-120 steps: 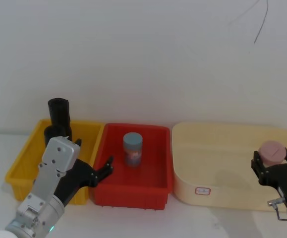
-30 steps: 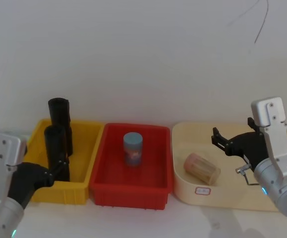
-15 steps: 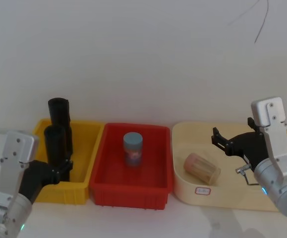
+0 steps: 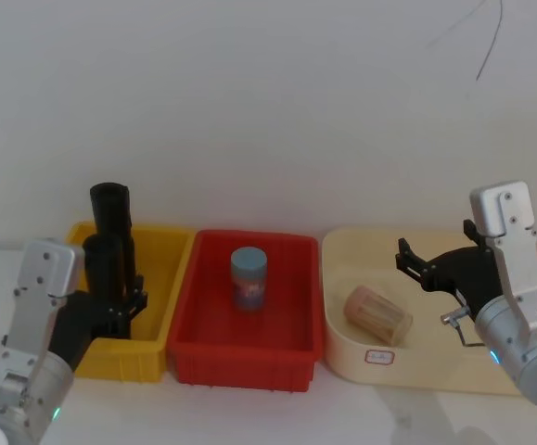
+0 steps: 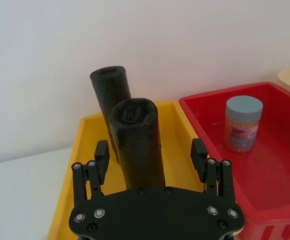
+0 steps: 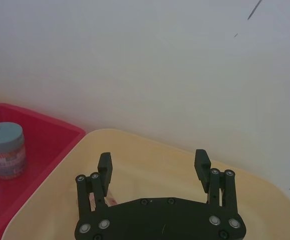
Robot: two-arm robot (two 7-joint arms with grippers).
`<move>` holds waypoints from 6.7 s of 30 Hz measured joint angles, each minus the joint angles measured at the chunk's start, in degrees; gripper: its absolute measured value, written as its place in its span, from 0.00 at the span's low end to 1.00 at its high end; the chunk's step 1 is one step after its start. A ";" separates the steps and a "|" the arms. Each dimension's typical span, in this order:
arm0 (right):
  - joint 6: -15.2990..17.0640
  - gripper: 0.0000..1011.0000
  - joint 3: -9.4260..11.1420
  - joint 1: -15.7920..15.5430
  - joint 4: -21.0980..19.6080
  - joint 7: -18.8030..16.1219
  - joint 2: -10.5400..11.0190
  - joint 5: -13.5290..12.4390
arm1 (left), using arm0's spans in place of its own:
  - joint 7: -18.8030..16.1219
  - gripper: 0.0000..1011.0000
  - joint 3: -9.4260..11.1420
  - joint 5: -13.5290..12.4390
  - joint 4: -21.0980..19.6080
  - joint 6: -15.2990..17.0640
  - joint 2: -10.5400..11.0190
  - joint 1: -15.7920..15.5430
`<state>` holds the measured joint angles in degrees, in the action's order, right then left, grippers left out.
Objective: Pick up the garbage bag with the one hand and transfer it to the other hand.
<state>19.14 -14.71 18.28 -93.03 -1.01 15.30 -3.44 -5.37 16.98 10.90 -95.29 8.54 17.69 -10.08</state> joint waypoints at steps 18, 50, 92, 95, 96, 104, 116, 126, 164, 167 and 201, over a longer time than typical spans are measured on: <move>0.00 0.99 0.00 0.00 0.00 0.00 0.00 0.00 | -1.51 0.99 -0.55 -0.91 3.71 -1.72 -3.59 -1.90; 0.00 0.99 0.00 0.00 0.00 0.00 0.00 0.00 | -3.53 0.99 0.56 -4.78 8.53 -4.33 -7.18 -4.68; 0.00 0.99 0.00 0.00 0.00 0.00 0.00 0.00 | -2.53 0.88 -1.21 -6.46 10.39 -3.69 -6.26 -6.49; 0.00 0.99 0.00 0.00 0.00 0.00 0.00 0.00 | -2.51 0.81 -1.25 -6.51 10.45 -3.67 -6.24 -6.56; 0.00 0.99 0.00 0.00 0.00 0.00 0.00 0.00 | -2.51 0.78 -1.25 -6.53 10.47 -3.66 -6.24 -6.57; 0.00 0.99 0.00 0.00 0.00 0.00 0.00 0.00 | -2.46 0.54 -1.29 -6.58 10.53 -3.64 -6.19 -6.64; 0.00 0.99 0.00 0.00 0.00 0.00 0.00 0.00 | -2.44 0.43 -1.34 -6.65 10.60 -3.64 -6.19 -6.70; 0.00 0.99 0.00 0.00 0.00 0.00 0.00 0.00 | -2.44 0.39 -1.34 -6.66 10.61 -3.64 -6.19 -6.72; 0.00 0.99 0.00 0.00 0.00 0.00 0.00 0.00 | 11.38 0.38 -1.14 -0.66 8.76 -2.53 -6.65 -13.94; 0.00 0.99 0.00 0.00 0.00 0.00 0.00 0.00 | 12.91 0.38 -0.80 -0.34 9.03 -2.04 -6.78 -15.51; -7.31 0.99 -2.10 4.11 1.54 -11.54 2.37 -2.03 | 27.20 0.38 3.64 4.75 18.63 -1.66 -10.91 -27.62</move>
<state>11.83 -16.81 22.39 -91.49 -12.55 17.67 -5.46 21.83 20.62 15.65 -76.67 6.88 6.78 -37.70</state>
